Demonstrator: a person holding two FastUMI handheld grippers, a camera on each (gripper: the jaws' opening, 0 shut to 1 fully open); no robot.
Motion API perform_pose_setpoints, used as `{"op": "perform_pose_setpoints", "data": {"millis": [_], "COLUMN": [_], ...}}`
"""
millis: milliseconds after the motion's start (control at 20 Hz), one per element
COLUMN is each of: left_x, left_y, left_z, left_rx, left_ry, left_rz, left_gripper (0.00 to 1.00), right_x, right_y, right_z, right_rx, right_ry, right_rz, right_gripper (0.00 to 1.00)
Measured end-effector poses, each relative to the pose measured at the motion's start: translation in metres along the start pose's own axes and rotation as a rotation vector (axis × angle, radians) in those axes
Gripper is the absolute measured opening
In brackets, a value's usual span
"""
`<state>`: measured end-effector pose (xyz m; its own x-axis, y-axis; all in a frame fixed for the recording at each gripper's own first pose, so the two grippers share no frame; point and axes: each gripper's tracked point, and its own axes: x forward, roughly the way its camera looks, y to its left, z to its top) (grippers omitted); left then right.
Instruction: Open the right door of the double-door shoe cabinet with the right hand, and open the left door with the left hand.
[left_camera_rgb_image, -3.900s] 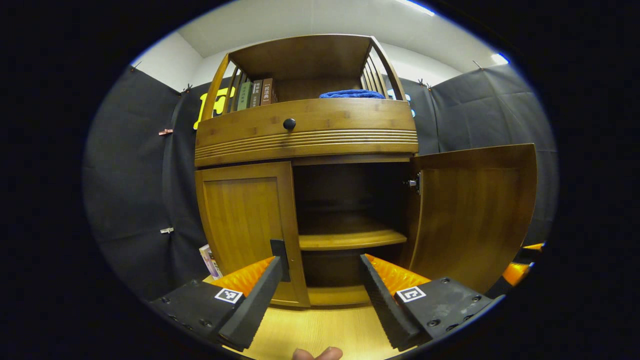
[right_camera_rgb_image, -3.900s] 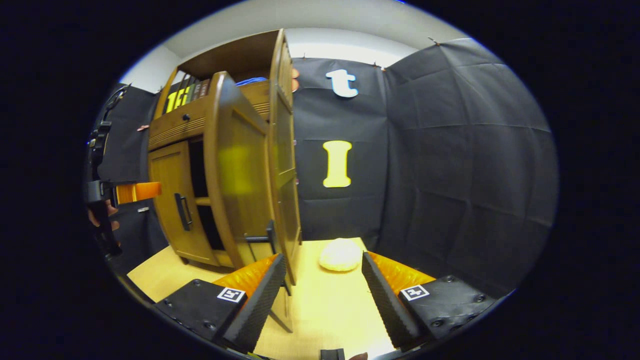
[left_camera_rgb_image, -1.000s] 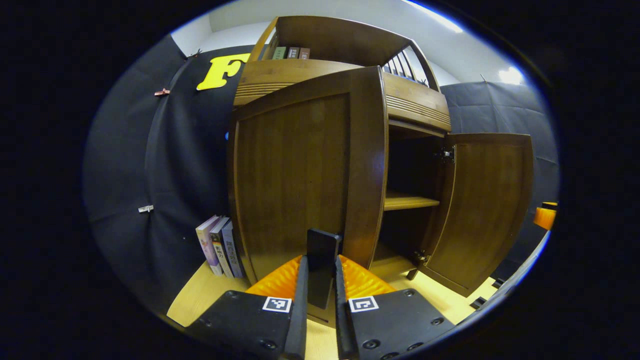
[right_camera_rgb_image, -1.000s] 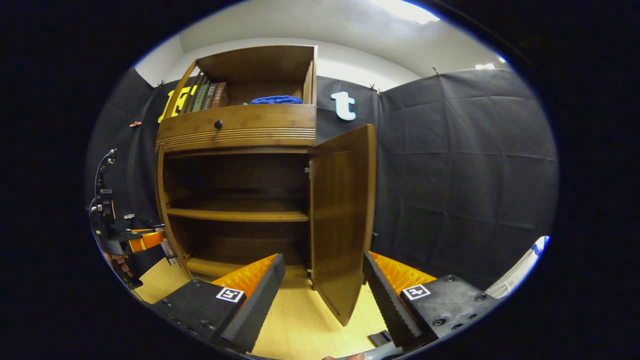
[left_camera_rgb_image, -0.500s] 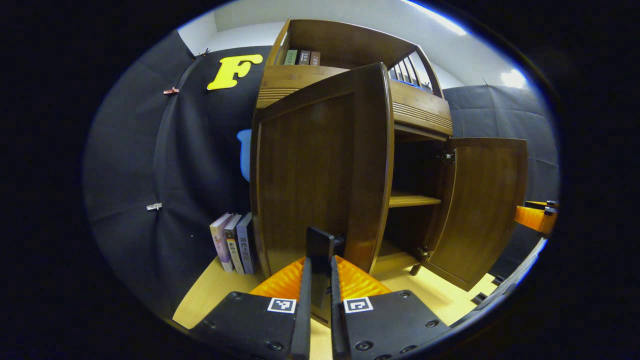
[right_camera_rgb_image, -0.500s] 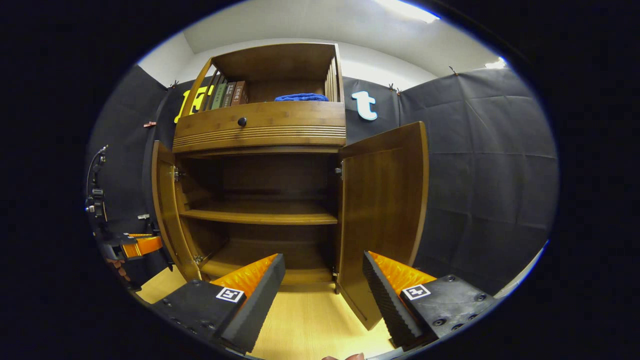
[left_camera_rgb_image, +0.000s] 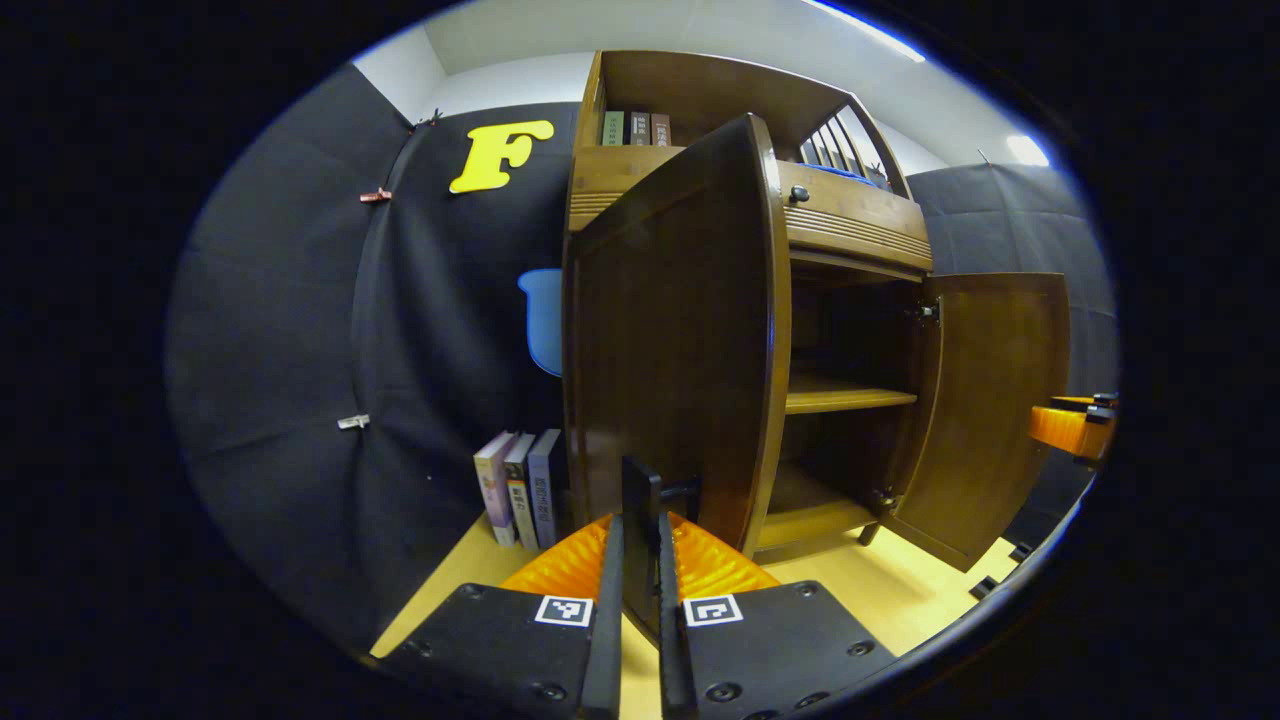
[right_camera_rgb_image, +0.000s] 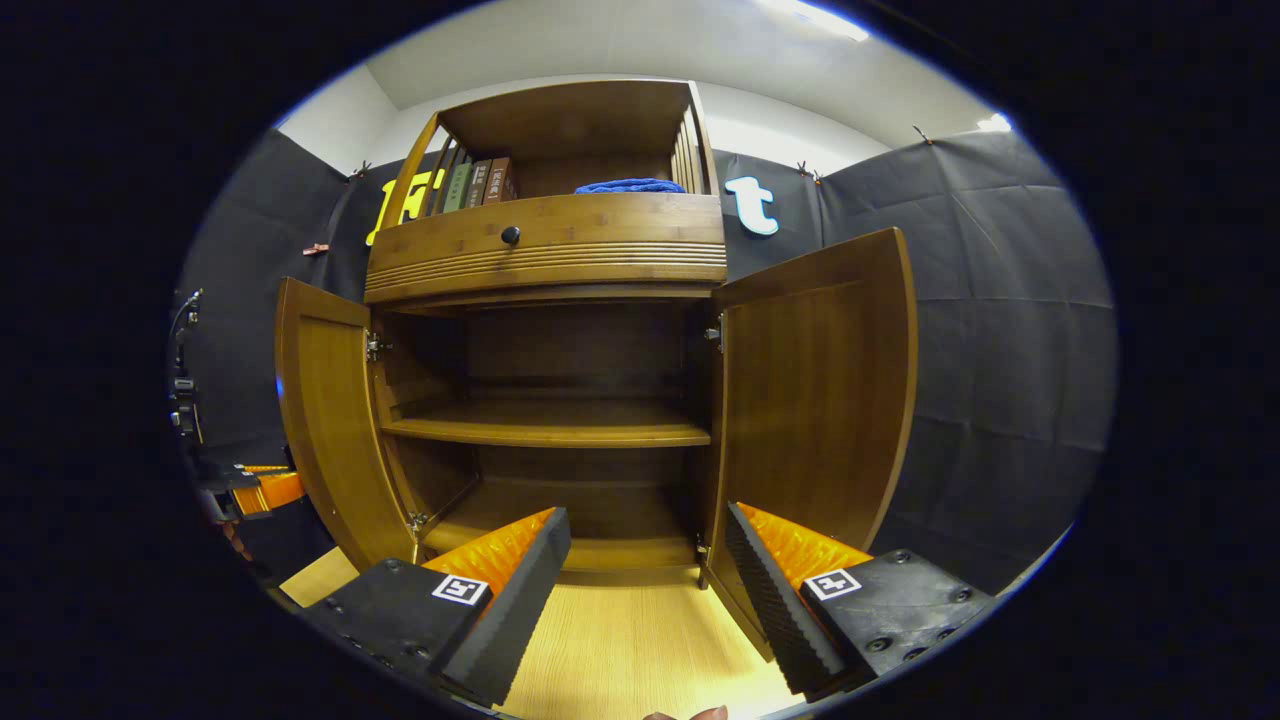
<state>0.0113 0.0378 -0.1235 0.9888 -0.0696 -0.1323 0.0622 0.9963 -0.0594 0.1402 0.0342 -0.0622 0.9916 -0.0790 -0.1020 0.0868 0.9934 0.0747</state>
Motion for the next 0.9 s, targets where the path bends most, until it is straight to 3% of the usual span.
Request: {"op": "perform_pose_setpoints", "data": {"millis": [150,200,350,450,500,550,650,800,900], "left_x": [-0.004,-0.005,-0.007,-0.010,-0.012,-0.013,-0.016,-0.019,-0.023], "left_y": [0.014,0.020,0.047,0.064,0.072,0.076,0.081,0.080,0.078], "left_z": [0.001,0.000,-0.001,-0.001,-0.001,-0.002,-0.002,-0.002,0.000], "left_rx": [-0.003,-0.008,-0.013,-0.027,-0.036,-0.046,-0.058,-0.040,-0.035], "left_ry": [-0.002,0.002,0.004,0.004,0.004,0.004,0.000,0.002,0.002], "left_rz": [0.020,0.030,0.086,0.110,0.114,0.108,0.098,0.098,0.105], "left_gripper": [0.19,0.19,0.19,0.13,0.17,0.09,0.07,0.14,0.12], "right_x": [0.004,0.005,0.007,0.008,0.009,0.009,0.011,0.014,0.019], "right_y": [0.007,0.010,0.017,0.021,0.023,0.023,0.027,0.035,0.043], "right_z": [0.000,-0.001,-0.002,-0.004,-0.005,-0.005,-0.004,-0.003,0.001], "right_rx": [0.002,0.004,-0.003,-0.009,-0.011,-0.010,-0.007,-0.006,-0.005], "right_ry": [-0.001,0.000,0.003,0.006,0.009,0.010,0.007,0.004,-0.002], "right_rz": [0.019,0.027,0.044,0.054,0.058,0.060,0.067,0.087,0.101], "right_gripper": [0.99,0.94,0.99,0.99,0.99,0.94,0.99,0.94,0.99]}}
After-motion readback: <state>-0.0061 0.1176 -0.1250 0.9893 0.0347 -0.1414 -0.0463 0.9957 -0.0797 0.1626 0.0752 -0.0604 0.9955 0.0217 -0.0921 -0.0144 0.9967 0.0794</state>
